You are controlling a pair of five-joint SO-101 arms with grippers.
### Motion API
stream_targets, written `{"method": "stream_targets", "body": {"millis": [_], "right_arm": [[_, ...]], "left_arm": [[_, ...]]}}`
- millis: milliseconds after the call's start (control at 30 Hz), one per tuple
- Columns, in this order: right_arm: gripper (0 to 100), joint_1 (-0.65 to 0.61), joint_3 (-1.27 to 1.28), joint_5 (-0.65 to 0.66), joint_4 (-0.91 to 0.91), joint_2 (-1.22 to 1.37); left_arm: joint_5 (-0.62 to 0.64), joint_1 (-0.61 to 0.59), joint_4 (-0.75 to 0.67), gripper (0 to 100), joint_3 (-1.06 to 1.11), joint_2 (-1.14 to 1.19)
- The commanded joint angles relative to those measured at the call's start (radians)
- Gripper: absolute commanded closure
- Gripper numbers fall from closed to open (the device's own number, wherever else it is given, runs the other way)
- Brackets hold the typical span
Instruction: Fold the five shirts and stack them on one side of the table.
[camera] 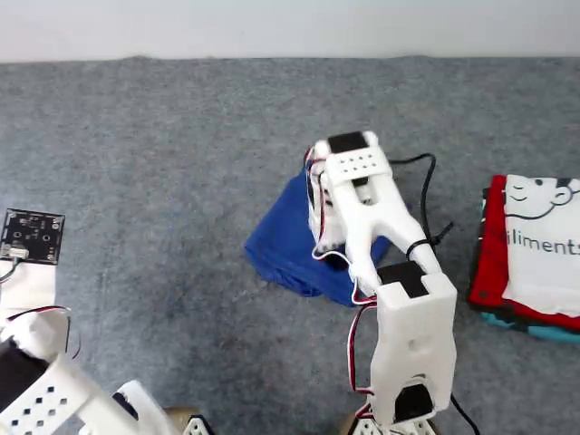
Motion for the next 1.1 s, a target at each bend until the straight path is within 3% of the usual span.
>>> {"method": "stream_targets", "body": {"millis": [0, 333, 733, 933, 1067], "right_arm": [[98.8, 0.005, 0.017, -0.014, 0.035, -0.059], [98.8, 0.001, 0.055, -0.055, 0.036, 0.076], [98.8, -0.059, 0.060, -0.055, 0.038, -0.288], [98.3, -0.016, 0.055, -0.060, -0.051, -0.271], [95.2, -0.012, 0.054, -0.172, -0.128, -0.222]], "left_arm": [[-0.008, 0.006, -0.018, 98, -0.002, -0.011], [-0.008, 0.006, -0.018, 98, -0.002, -0.011], [-0.008, 0.006, -0.018, 98, -0.004, -0.011], [-0.008, 0.006, -0.018, 98, -0.002, -0.008], [-0.008, 0.008, -0.021, 98, -0.001, -0.005]]}}
